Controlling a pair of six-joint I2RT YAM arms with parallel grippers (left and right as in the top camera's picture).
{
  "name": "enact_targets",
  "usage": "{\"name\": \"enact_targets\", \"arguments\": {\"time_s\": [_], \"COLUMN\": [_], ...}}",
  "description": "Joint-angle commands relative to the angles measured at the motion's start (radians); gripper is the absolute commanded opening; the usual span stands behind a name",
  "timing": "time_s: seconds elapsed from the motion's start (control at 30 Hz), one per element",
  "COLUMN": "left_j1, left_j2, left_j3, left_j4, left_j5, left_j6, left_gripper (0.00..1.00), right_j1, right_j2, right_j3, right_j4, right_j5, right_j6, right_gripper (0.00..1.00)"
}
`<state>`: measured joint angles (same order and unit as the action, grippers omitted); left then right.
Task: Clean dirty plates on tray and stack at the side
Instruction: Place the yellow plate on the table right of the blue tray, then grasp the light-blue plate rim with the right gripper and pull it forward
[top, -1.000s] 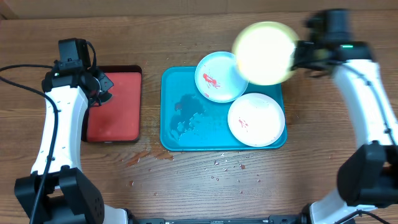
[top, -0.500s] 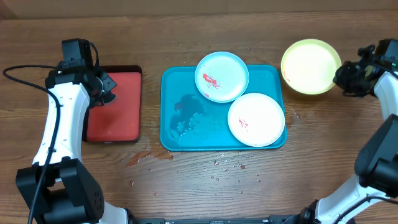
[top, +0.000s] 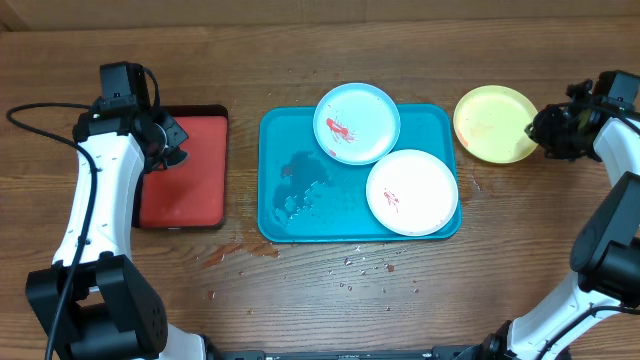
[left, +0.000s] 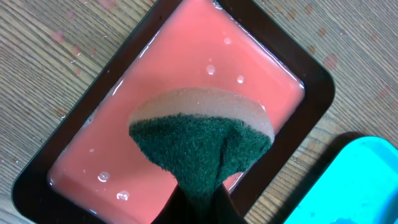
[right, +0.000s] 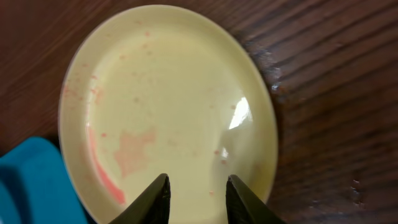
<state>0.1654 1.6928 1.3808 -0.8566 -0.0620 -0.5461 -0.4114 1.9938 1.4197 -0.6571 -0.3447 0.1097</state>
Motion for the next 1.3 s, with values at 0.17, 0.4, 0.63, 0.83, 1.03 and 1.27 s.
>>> {"name": "enact_targets", "arguments": {"time_s": [0.17, 0.4, 0.63, 0.83, 1.03, 1.27], "left_j1": [-0.003, -0.02, -0.096, -0.156, -0.199, -0.204], "left_j2": [0.008, 0.008, 0.008, 0.015, 0.051, 0.08], "left_j3": [-0.005, -0.005, -0.005, -0.005, -0.005, -0.005], "left_j4": [0.032, 0.031, 0.035, 0.065, 0.073, 0.075], "left_j5": [0.137, 0.211, 0.208, 0.208, 0.209, 0.209], "left_j6": [0.076, 0.079, 0.106, 0.106, 0.105, 0.106], "left_gripper": [0.04, 0.04, 0.04, 0.04, 0.04, 0.04], "right_j1": [0.116, 0.333, 0.526, 0.603, 0.642, 0.709], "right_j2": [0.006, 0.018, 0.08, 0.13, 0.145, 0.133], "right_j3": [0.0, 0.0, 0.0, 0.0, 0.0, 0.003], "right_j4": [0.081, 0.192, 0.301, 0.401, 0.349, 0.196], "right_j5": [-0.412, -0.255, 0.129, 0.18, 0.179, 0.083], "right_j6": [-0.001, 0.0, 0.126, 0.095, 0.097, 0.096], "right_gripper": [0.39, 0.76, 0.73, 0.66, 0.51, 0.45]}}
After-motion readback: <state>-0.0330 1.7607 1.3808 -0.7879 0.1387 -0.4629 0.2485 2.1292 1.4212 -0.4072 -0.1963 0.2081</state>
